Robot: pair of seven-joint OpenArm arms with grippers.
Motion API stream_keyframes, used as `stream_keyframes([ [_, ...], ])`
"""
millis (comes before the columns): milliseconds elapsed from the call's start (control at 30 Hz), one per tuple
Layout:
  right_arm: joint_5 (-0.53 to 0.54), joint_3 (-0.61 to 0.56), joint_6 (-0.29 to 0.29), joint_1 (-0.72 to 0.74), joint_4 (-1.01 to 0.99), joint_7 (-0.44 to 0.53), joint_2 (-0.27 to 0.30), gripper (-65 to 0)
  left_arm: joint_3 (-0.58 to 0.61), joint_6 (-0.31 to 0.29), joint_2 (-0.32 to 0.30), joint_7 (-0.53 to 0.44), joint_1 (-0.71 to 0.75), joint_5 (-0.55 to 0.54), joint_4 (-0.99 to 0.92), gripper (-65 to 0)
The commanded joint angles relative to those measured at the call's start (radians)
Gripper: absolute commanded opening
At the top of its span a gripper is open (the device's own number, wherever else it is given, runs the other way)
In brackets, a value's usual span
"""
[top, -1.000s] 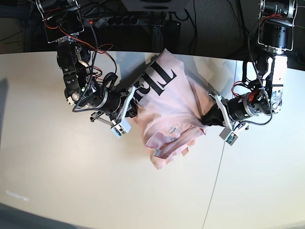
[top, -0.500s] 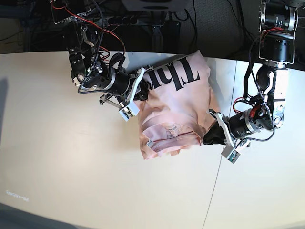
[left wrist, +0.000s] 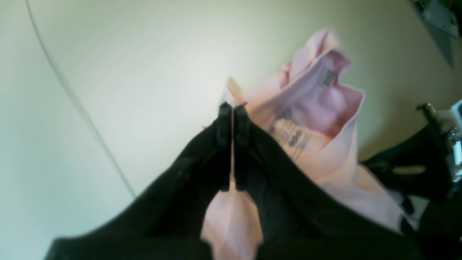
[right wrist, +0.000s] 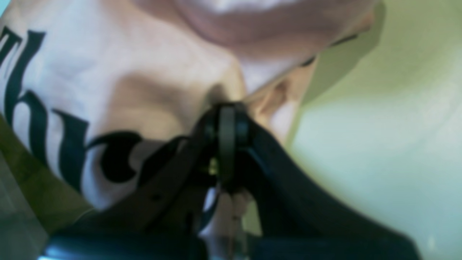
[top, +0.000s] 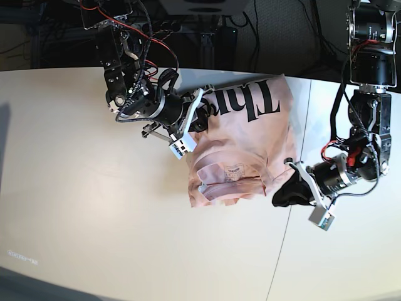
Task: Fold the T-shirt properly
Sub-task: 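Fold the bundle's side with the left gripper toward the right gripper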
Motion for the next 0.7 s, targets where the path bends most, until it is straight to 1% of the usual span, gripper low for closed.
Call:
stream_keyframes([
  [0,0.014,0.000,-0.025,0.015,0.017,0.028,-0.003,-65.0,-0.027,-0.002,-0.016,0.027,-0.017,-0.035,0.026,-63.5],
  [67,0.013,0.000,-0.025,0.020,0.018,0.046,-0.003,-65.0,-0.070,-0.003,-0.029,0.088,-0.010,-0.085,0.028,-63.5],
  [100,0.010,0.000,-0.025,0.026,0.018,0.046,-0.003,-65.0,-0.090,-0.003,-0.035,0.097,0.002,-0.098,0.028,-63.5],
  [167,-0.002,0.002,-0.025,0.048,0.017,0.045,-0.003,-65.0,-0.116,-0.003,-0.048,0.098,0.034,-0.122,0.028,-63.5],
  [267,-0.020,0.025,-0.025,0.077,0.017,0.045,-0.003,-65.0,-0.124,-0.003,-0.064,0.098,0.098,-0.154,0.028,-63.5],
  [533,-0.022,0.134,-0.025,0.153,-0.025,0.045,-0.002,-65.0,-0.135,-0.003,-0.074,0.101,0.227,-0.161,0.028,-63.5],
  [667,0.014,0.147,-0.025,0.157,-0.039,0.043,0.026,-65.0,-0.161,-0.003,-0.073,0.101,0.248,-0.145,0.028,-63.5],
])
